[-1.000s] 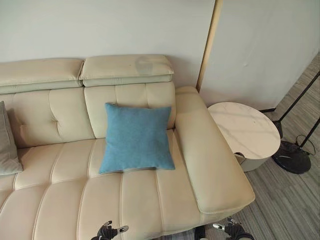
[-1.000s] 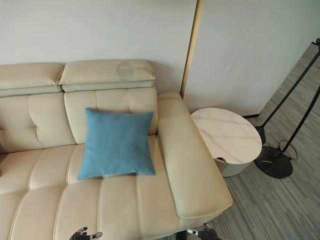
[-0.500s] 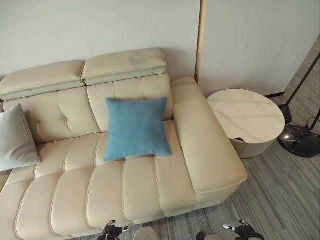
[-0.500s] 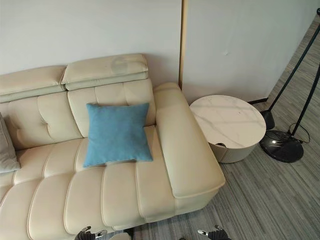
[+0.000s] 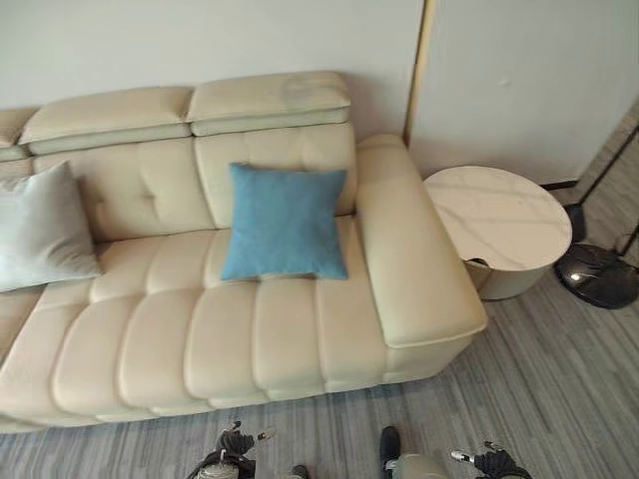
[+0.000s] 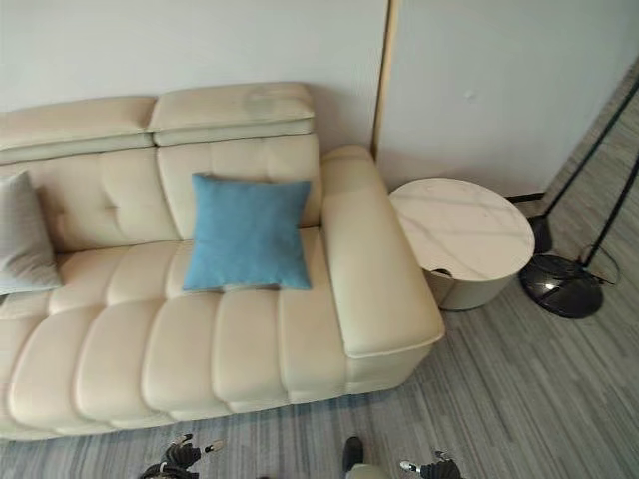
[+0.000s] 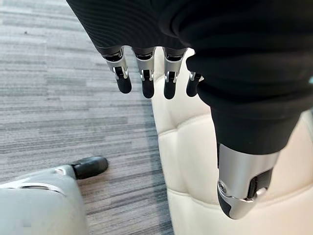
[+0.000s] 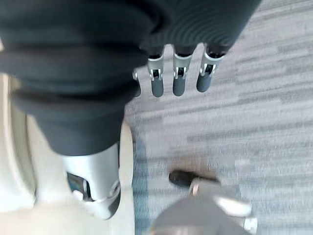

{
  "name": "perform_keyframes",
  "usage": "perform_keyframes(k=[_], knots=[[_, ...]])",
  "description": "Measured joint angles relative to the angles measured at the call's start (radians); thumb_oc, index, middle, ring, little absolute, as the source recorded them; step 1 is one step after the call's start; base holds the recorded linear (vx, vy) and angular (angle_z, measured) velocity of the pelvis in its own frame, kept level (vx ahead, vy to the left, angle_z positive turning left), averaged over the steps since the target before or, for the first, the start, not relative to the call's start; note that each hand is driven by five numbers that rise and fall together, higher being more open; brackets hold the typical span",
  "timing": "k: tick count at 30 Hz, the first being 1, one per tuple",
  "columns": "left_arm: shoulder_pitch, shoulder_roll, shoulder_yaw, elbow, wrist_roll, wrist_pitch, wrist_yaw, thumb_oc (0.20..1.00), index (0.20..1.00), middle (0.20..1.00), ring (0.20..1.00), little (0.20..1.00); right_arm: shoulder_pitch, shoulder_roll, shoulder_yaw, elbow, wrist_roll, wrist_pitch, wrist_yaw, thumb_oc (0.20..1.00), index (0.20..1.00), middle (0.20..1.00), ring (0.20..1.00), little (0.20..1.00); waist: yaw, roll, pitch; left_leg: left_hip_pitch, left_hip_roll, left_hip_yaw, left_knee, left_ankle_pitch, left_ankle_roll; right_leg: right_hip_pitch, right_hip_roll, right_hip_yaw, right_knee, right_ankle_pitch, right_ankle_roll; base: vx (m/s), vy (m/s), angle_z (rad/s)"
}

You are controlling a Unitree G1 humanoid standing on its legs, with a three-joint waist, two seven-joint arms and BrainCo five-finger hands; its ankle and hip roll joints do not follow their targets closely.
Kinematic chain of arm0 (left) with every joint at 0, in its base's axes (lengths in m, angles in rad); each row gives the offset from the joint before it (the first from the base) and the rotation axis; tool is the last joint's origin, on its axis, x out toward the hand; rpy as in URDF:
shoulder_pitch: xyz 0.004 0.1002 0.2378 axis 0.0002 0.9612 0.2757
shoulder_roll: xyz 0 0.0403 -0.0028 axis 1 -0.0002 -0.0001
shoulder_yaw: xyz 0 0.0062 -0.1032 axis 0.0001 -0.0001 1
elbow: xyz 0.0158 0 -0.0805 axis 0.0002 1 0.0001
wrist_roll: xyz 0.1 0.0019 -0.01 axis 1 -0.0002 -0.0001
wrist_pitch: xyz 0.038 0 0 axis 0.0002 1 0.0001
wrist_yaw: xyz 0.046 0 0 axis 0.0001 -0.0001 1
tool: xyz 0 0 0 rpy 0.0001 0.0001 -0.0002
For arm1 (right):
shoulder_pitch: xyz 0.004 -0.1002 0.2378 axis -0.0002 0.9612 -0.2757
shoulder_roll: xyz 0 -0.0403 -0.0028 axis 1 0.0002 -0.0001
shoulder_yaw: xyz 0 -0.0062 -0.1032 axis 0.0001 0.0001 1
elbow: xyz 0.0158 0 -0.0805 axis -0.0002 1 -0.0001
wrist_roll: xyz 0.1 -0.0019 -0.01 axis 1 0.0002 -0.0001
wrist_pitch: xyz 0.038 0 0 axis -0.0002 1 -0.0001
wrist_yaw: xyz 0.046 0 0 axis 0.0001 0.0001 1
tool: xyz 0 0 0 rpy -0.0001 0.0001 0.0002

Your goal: Pick up all the scattered cushions and arrange them neatly on the sofa.

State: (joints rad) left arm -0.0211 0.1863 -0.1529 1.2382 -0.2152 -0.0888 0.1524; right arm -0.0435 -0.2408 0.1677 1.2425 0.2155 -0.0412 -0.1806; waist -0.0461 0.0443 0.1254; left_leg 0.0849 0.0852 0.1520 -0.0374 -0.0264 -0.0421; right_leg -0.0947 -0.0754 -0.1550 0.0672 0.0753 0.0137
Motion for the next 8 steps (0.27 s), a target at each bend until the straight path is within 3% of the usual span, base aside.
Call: perform_keyframes(k=[4, 8], knots=[[0.061, 0.0, -0.004, 0.006, 0.049, 0.019, -0.014, 1.0, 1.0, 1.0, 1.0, 1.0, 0.015, 0.006, -0.002, 0.003, -0.001, 0.003, 0.012, 1.0, 1.0, 1.0, 1.0, 1.0, -0.001, 0.018, -0.056, 0.009, -0.011, -0.003, -0.033, 0.011, 0.013, -0.006, -0.014, -0.007, -0.004, 0.007, 0.009, 0.02, 0.064, 0.11], [0.066, -0.002, -0.004, 0.006, 0.05, 0.029, -0.026, 1.0, 1.0, 1.0, 1.0, 1.0, 0.017, 0.005, -0.002, 0.003, -0.001, 0.005, 0.02, 1.0, 1.0, 1.0, 1.0, 1.0, 0.002, 0.028, -0.065, 0.022, -0.001, -0.003, -0.023, 0.021, 0.015, 0.064, 0.007, -0.012, -0.11, 0.056, 0.013, -0.01, 0.056, -0.01]])
